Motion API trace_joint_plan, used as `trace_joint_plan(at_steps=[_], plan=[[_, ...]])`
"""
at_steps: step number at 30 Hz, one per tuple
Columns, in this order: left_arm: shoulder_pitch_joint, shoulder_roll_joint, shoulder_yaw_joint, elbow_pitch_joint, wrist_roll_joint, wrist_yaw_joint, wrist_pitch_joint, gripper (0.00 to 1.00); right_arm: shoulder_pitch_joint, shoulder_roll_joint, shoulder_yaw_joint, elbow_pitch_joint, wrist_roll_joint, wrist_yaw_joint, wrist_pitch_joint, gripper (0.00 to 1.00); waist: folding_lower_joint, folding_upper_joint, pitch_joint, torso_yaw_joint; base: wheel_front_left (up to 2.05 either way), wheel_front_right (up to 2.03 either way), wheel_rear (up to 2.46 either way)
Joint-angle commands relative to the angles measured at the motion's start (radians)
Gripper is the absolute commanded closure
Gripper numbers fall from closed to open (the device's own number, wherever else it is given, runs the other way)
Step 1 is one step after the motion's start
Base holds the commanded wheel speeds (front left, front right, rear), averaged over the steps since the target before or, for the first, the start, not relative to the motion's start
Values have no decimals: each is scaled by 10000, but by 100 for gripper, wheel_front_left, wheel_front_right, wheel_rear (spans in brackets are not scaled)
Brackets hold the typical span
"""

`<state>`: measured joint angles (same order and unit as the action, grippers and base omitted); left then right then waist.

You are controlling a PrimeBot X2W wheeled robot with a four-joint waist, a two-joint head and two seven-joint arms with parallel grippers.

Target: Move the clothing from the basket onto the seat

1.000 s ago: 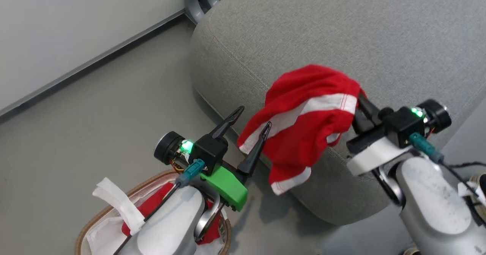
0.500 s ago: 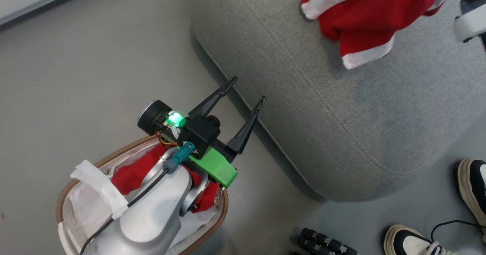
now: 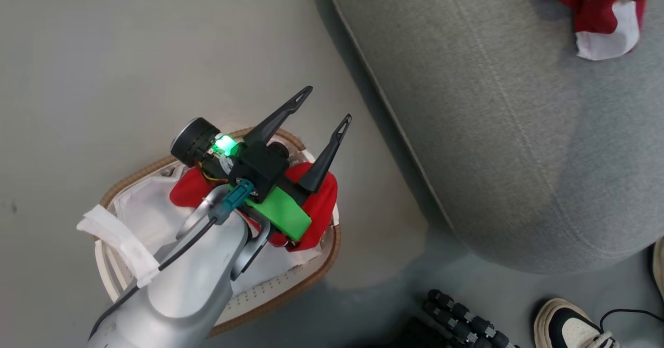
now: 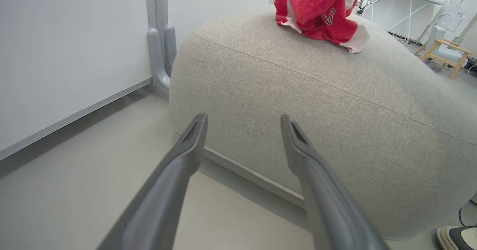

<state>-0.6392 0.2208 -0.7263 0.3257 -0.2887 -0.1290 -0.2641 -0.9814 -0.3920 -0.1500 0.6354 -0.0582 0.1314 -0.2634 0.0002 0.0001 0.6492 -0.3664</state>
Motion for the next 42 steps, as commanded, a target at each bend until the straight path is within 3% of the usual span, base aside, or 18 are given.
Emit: trace_joint_plan(at_steps=[1, 7, 8, 9, 10, 16, 24, 31, 42], plan=[[-162, 100, 57, -3, 69, -31, -4, 0, 296, 142, -230, 132, -156, -14, -17, 100, -2, -1, 464, 408, 0, 0, 0], [114, 118, 344, 149, 55, -31, -4, 0, 1337, 719, -1651, 654, -675, -14, -17, 100, -2, -1, 318, 469, 0, 0, 0], [177, 108, 403, 166, 43, -31, -4, 0, 1552, 766, -1984, 706, -725, -14, -19, 68, -2, -1, 239, 472, 0, 0, 0], [223, 96, 455, 183, 44, -31, -4, 0, 1716, 811, -2201, 749, -768, -14, -17, 53, -2, -1, 156, 473, 0, 0, 0], [308, 65, 548, 221, 30, -31, -4, 0, 1953, 886, -2434, 787, -818, -14, -17, 0, -2, -1, 34, 478, 0, 0, 0], [750, -160, 1021, 405, 47, -31, -4, 0, 3358, 1182, -3288, 544, -802, -14, -17, 0, -2, -1, -732, 559, 0, 0, 0], [1573, -474, 1829, 633, 141, -31, -4, 0, 4958, 1700, -3500, -85, -730, -14, -19, 0, -2, -1, -1872, 774, 0, 0, 0], [2136, -594, 2254, 635, 250, -31, -4, 0, 5472, 1957, -3819, -330, -1029, -14, -19, 0, -2, -1, -2352, 1033, 0, 0, 0], [3045, -1075, 3309, 700, 336, -31, -4, 0, 6545, 2336, -2321, -705, -460, -14, -19, 0, -2, -1, -3611, 1578, 0, 0, 0]])
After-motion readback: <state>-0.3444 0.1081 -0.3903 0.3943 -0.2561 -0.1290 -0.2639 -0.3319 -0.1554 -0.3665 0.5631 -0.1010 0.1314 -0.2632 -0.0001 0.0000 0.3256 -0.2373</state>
